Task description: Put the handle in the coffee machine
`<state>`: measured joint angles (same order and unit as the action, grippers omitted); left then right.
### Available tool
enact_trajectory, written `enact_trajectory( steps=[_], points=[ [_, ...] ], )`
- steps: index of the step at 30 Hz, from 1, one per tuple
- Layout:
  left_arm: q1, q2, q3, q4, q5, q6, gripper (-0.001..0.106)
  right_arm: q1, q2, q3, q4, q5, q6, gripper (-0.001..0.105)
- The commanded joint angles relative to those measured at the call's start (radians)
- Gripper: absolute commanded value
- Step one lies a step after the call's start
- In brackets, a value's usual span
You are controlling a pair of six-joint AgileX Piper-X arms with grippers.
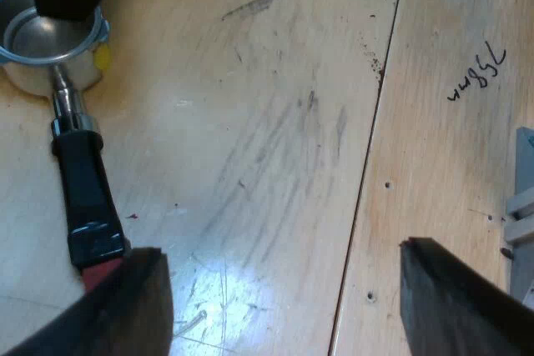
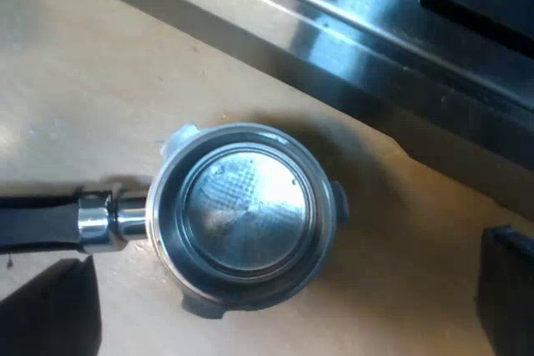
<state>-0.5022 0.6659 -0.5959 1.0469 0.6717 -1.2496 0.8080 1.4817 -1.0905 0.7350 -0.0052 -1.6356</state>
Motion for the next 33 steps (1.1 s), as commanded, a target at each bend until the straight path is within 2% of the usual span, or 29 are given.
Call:
enact_trajectory(
  steps=[1,8,12,23,33],
  points=[
    [0.000,-0.001,0.000,-0.004,-0.002,-0.010,0.061,-0.003,0.016,-0.012,-0.010,-0.020,-0.029,0.092],
    [0.000,-0.001,0.000,-0.004,-0.002,-0.010,0.061,-0.003,0.050,-0.012,-0.058,-0.023,-0.045,0.092],
    [0.000,-0.001,0.000,-0.004,-0.002,-0.010,0.061,0.000,0.069,-0.012,-0.062,-0.069,-0.051,0.092],
    [0.000,-0.001,0.000,-0.004,-0.002,-0.010,0.061,0.001,0.129,-0.012,-0.118,-0.095,-0.051,0.092],
    [0.000,-0.001,0.000,-0.004,-0.002,-0.010,0.061,0.001,0.154,-0.012,-0.139,-0.087,-0.051,0.091]
  ],
)
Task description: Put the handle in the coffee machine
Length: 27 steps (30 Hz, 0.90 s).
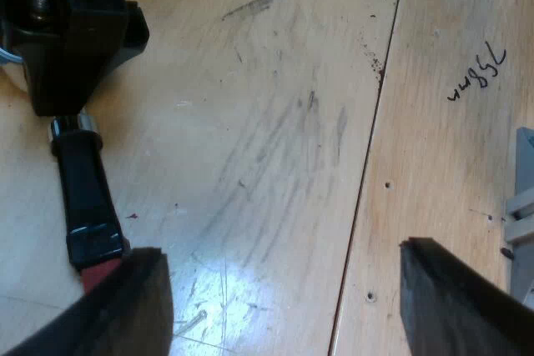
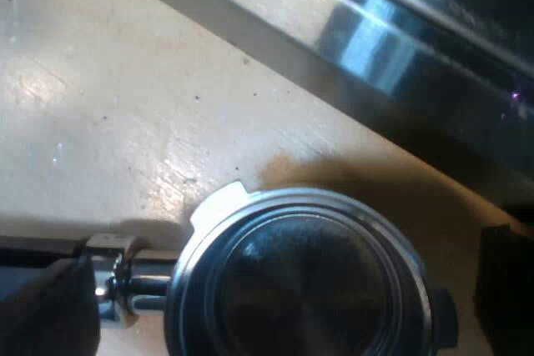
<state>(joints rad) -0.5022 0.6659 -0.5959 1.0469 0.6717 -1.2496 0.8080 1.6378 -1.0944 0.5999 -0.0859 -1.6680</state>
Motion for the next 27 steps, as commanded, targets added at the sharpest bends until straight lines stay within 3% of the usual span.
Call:
enact_trajectory(
  steps=[1,6,27],
  points=[
    [0.000,-0.001,0.000,-0.004,-0.002,-0.010,0.061,0.001,-0.002,-0.008,-0.004,-0.006,-0.019,0.089],
    [0.000,-0.001,0.000,-0.004,-0.002,-0.010,0.061,0.001,-0.002,-0.008,-0.002,-0.006,-0.019,0.071],
    [0.000,-0.001,0.000,-0.004,-0.002,-0.010,0.061,0.001,0.015,-0.005,0.014,-0.009,-0.019,0.071]
  ],
)
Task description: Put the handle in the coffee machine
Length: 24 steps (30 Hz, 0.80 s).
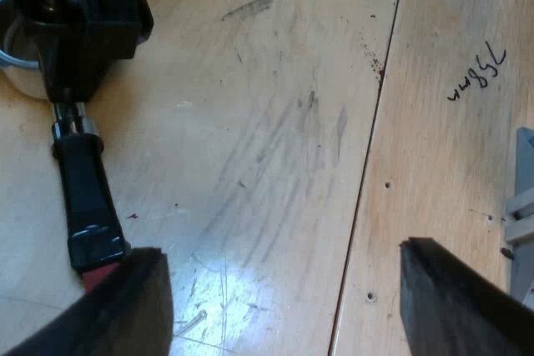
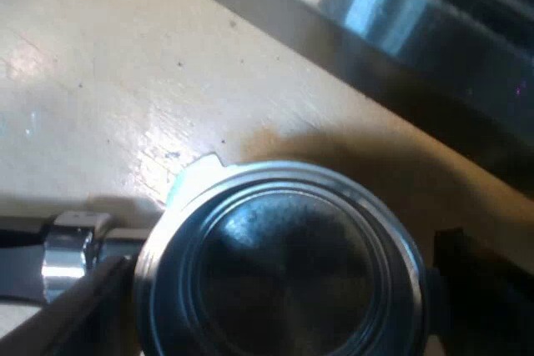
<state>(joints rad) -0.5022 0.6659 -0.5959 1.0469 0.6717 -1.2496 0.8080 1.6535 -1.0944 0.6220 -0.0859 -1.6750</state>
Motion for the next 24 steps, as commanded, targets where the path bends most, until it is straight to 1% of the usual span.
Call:
enact_trajectory(
  steps=[1,3,6,8,9,11,12,14,16,18,19,20,24],
  points=[
    [0.000,-0.001,0.000,-0.004,-0.002,-0.010,0.061,0.001,-0.001,-0.005,-0.012,-0.007,-0.012,0.071],
    [0.000,-0.001,0.000,-0.004,-0.002,-0.010,0.061,0.001,-0.001,-0.005,-0.013,-0.007,-0.012,0.070],
    [0.000,-0.001,0.000,-0.004,-0.002,-0.010,0.061,0.001,-0.001,-0.005,-0.013,-0.007,-0.012,0.058],
    [0.000,-0.001,0.000,-0.004,-0.002,-0.010,0.061,0.001,-0.001,-0.005,-0.013,-0.007,-0.012,0.043],
    [0.000,-0.001,0.000,-0.004,-0.002,-0.010,0.061,0.001,-0.001,-0.005,-0.013,-0.007,-0.012,0.039],
    [0.000,-0.001,0.000,-0.004,-0.002,-0.010,0.061,0.001,-0.001,-0.005,-0.003,-0.007,-0.006,0.021],
    [0.000,-0.001,0.000,-0.004,-0.002,-0.010,0.061,0.001,-0.001,-0.005,-0.001,-0.007,-0.003,0.018],
    [0.000,-0.001,0.000,-0.004,-0.002,-0.010,0.061,0.001,-0.006,-0.005,0.026,-0.009,0.026,0.000],
    [0.000,-0.001,0.000,-0.004,-0.002,-0.010,0.061,0.001,-0.012,-0.007,0.045,-0.009,0.089,0.000],
    [0.000,-0.001,0.000,-0.004,-0.002,-0.010,0.061,0.011,-0.032,-0.007,0.089,-0.009,0.198,0.000],
    [0.000,-0.001,0.000,-0.004,-0.002,-0.008,0.061,0.013,-0.036,-0.007,0.100,-0.009,0.220,0.000],
    [0.000,-0.001,0.000,-0.002,-0.002,-0.008,0.061,0.022,-0.048,-0.007,0.123,-0.009,0.241,0.000],
    [0.000,-0.001,0.000,-0.002,-0.002,0.002,0.061,0.062,-0.092,-0.007,0.191,0.000,0.243,0.000]
  ],
)
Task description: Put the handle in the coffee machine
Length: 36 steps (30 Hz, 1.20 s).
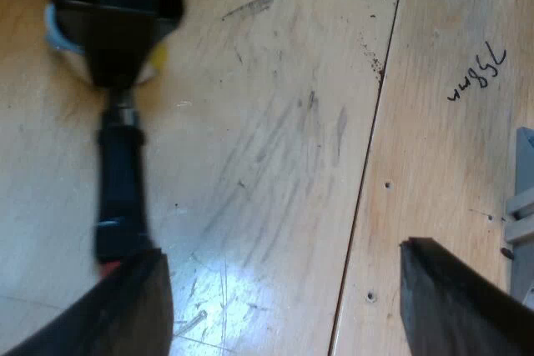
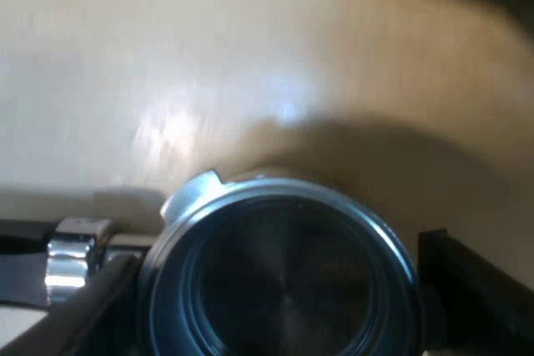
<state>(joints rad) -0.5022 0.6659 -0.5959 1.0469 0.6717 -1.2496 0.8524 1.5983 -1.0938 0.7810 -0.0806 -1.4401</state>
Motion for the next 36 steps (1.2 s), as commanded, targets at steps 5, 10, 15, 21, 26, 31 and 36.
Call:
enact_trajectory(
  steps=[5,10,15,21,26,31,36],
  points=[
    [0.000,-0.001,0.000,-0.004,0.001,0.036,0.061,0.056,-0.088,-0.008,0.089,0.025,0.046,0.000],
    [0.000,-0.001,0.000,0.011,0.040,0.043,0.061,0.060,-0.145,-0.008,0.108,0.025,0.110,0.000],
    [0.000,-0.001,-0.002,0.018,0.045,0.056,0.059,0.060,-0.216,-0.008,0.153,0.025,0.121,0.000],
    [0.000,-0.001,-0.002,-0.016,0.035,0.107,0.059,0.060,-0.286,-0.008,0.207,0.023,0.121,0.000],
    [0.000,-0.001,-0.002,-0.072,0.035,0.107,0.059,0.060,-0.327,-0.008,0.213,0.017,0.144,0.000],
    [0.000,-0.001,0.023,-0.166,-0.012,0.107,0.065,0.060,-0.331,-0.030,0.230,0.012,0.162,0.000],
    [0.000,-0.001,0.064,-0.237,-0.034,0.107,0.070,0.060,-0.331,-0.064,0.233,0.016,0.165,0.000]
  ],
)
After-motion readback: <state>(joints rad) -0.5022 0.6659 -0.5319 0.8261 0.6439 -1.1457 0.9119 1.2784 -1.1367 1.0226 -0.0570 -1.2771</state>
